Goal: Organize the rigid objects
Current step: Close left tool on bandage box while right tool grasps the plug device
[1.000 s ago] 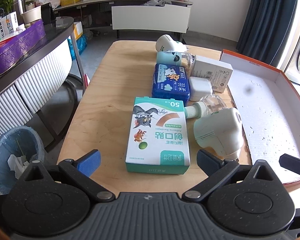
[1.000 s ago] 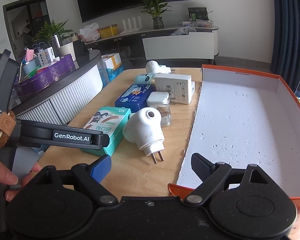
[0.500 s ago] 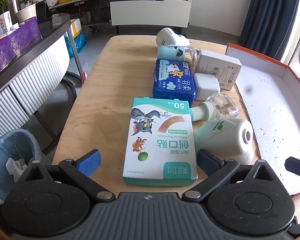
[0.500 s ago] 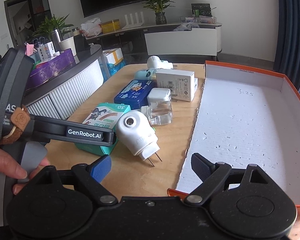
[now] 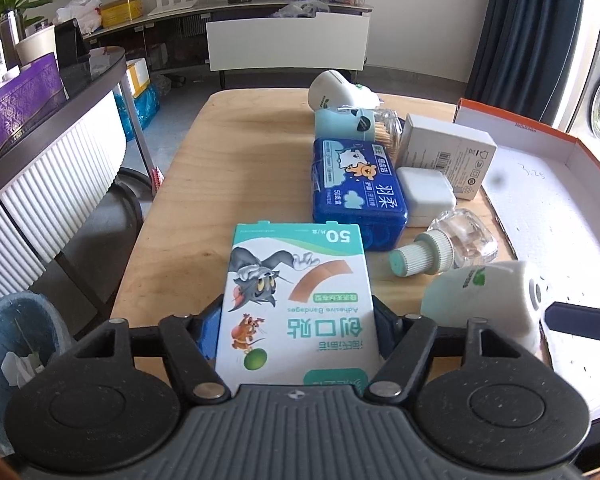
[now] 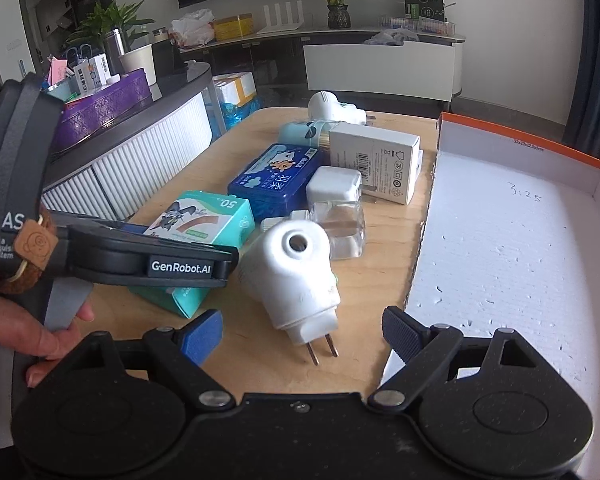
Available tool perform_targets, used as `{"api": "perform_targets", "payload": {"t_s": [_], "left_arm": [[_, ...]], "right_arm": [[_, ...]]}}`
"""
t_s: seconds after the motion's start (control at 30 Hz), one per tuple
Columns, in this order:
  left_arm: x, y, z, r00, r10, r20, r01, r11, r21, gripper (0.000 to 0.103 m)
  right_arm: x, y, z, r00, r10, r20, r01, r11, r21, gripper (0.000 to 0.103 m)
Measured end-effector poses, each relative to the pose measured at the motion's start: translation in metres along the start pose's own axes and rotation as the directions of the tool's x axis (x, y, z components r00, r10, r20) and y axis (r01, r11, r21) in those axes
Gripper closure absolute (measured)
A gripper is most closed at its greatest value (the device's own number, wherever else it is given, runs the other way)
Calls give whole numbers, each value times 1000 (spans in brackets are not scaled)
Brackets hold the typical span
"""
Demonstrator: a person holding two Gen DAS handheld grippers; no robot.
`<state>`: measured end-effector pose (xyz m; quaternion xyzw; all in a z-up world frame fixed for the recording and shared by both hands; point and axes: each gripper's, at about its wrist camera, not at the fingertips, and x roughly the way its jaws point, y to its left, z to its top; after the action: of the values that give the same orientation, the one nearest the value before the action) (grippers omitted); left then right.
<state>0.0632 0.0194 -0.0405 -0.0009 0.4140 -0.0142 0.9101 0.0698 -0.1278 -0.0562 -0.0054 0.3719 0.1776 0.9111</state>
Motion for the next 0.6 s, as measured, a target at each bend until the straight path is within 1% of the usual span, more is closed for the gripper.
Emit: {"api": "perform_targets", "payload": {"t_s": [0.17,0.2,0.27,0.3,0.33,0.4,0.47,0.6], "left_arm": [[-5,12,1,1000,9,-2,-9,999,-43,32],[-7,14,1,1000,10,-1,-10,999,-48,32],[-11,16,1,1000,7,3,-7,998,-55,32],[-12,17,1,1000,8,2,-7,998,-59,32],[-14,17,1,1000,9,5,-9,998,-60,32],[-17,17,-1,1000,13,11,-12,998,-60,32],[-21,17,-1,1000,5,13,-4,998,-67,32],[-29,13,-1,1000,-2,26,4,998,-71,32]], "right_arm": [[21,7,11,1000,1,-10,-2,999,-34,2],[25,8,12,1000,0,-11,-1,999,-34,4],[31,9,14,1000,13,-19,-14,999,-29,18],[34,8,15,999,22,-26,-22,999,-24,28],[36,8,15,999,25,-28,-26,999,-27,30],[36,10,16,1000,18,-22,-19,999,-40,31],[33,8,16,999,44,-25,-44,999,-16,31],[20,4,17,999,41,1,-41,999,0,31]]}}
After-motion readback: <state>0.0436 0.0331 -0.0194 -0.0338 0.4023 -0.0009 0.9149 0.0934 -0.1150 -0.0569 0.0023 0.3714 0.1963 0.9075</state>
